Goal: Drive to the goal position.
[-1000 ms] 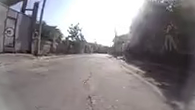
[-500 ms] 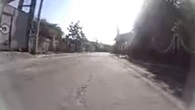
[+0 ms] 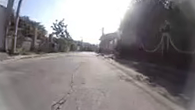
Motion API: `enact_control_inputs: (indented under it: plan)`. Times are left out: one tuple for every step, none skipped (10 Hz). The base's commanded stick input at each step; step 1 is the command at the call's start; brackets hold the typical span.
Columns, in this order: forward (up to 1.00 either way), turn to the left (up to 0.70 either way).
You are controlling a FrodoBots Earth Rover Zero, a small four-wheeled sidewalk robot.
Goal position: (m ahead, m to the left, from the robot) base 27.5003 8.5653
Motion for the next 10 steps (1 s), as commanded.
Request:
enact_control_inputs:
  plan:
    - [1.0, 0.0]
    - [1.0, 0.0]
    - [1.0, 0.0]
    - [1.0, 0.0]
    - [1.0, 0.0]
    - [1.0, 0.0]
    - [1.0, 0.0]
    - [1.0, 0.0]
    - [1.0, 0.0]
    - [1.0, 0.0]
